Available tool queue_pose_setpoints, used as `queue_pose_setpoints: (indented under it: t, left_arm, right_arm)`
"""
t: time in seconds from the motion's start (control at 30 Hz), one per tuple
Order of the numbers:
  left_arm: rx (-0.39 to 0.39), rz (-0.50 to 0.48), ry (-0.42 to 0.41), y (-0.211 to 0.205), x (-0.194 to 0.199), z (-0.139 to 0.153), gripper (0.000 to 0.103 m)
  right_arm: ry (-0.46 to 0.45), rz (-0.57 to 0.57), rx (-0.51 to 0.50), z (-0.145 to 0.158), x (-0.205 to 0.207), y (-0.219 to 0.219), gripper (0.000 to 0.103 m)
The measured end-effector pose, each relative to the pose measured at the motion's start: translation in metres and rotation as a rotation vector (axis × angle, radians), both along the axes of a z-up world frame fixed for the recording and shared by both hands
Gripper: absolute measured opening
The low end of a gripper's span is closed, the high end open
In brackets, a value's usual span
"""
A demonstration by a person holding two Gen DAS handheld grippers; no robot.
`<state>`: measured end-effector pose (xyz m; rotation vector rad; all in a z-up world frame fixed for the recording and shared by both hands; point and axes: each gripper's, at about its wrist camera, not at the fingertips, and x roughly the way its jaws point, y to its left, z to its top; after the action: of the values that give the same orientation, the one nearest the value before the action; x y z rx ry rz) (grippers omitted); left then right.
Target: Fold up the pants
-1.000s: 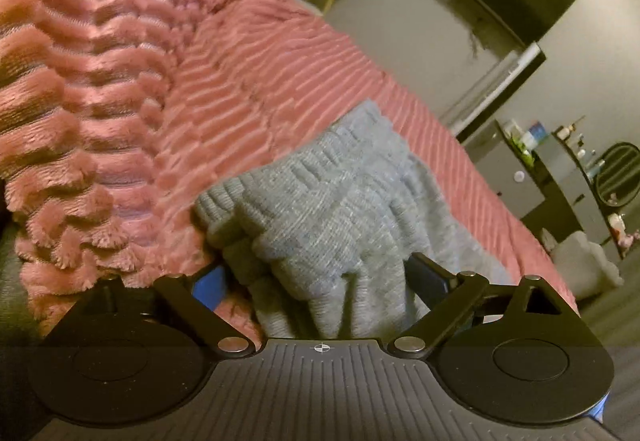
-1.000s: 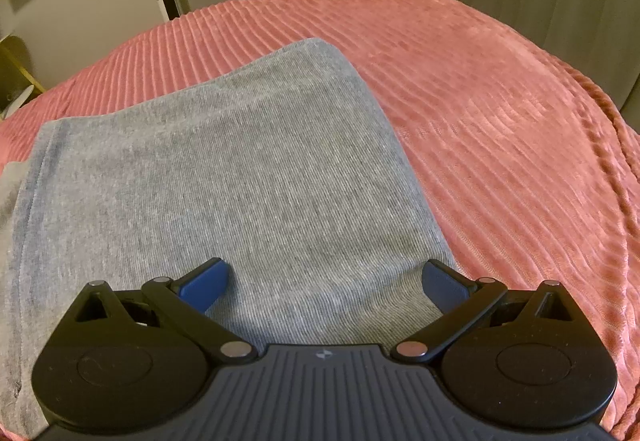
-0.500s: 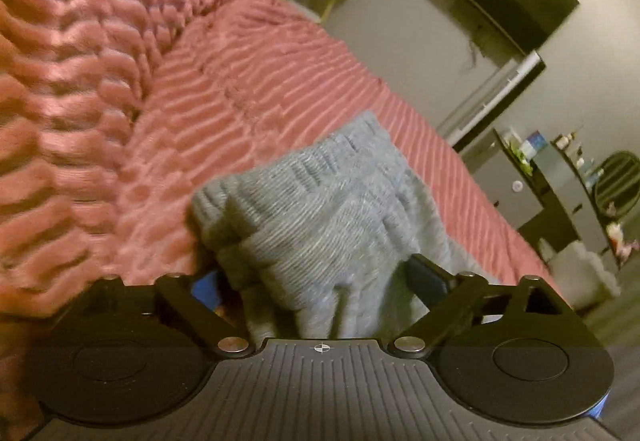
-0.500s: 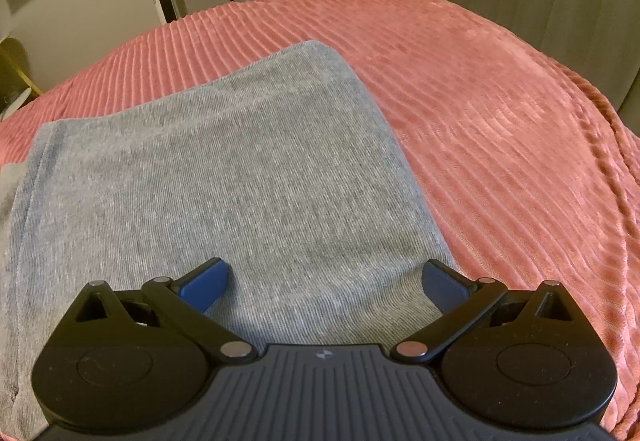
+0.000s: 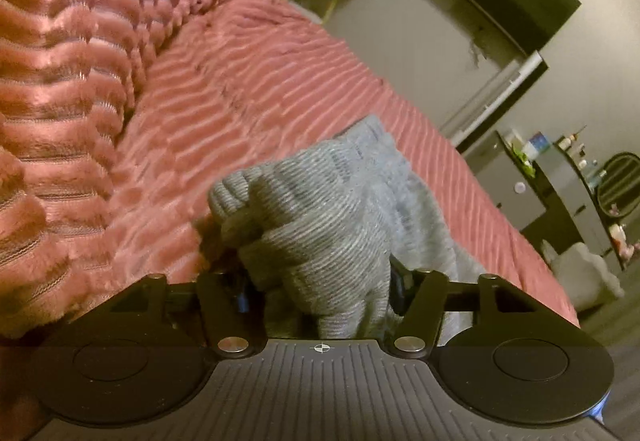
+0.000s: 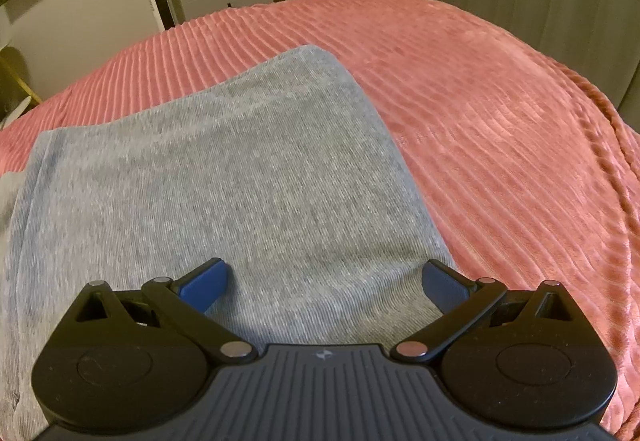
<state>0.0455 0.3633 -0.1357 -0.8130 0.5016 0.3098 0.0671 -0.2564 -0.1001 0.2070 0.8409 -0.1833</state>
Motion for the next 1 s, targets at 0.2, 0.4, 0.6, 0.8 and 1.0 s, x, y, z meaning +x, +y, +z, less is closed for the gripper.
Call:
queue_pose_setpoints:
  t: [0.2,0.4,0.6,0.8,1.0]
  left_arm:
    - [-0.025,-0.012,-0.174,-0.01,-0.026,0.039,0.042]
    - [0.068,-0.119,-0.284,-0.046,-0.035,0.104,0.042]
    - [0.175,-0.324,-0.404,-0.139,-0.027,0.179,0.042]
    - [0.369,-0.533,-0.446,-0.305,-0.002,0.199,0.042]
    - [0.507,-0.855,-0.098,-0.459,0.038,0.1,0.043]
  right_arm:
    - [-0.007,-0.007,0.039,0.003,-0.001,-0.006,0.103]
    - [-0.073,-0.034,0.22,0.013,-0.011,-0.032,0.103]
    - [-0.174,-0.165,0.441,0.021,-0.037,-0.071,0.103]
    - [-0.33,-0.224,0.309,0.052,-0.072,-0.076,0.103]
    - [-0.356,-0.23,0.345,0.049,-0.081,-0.097,0.103]
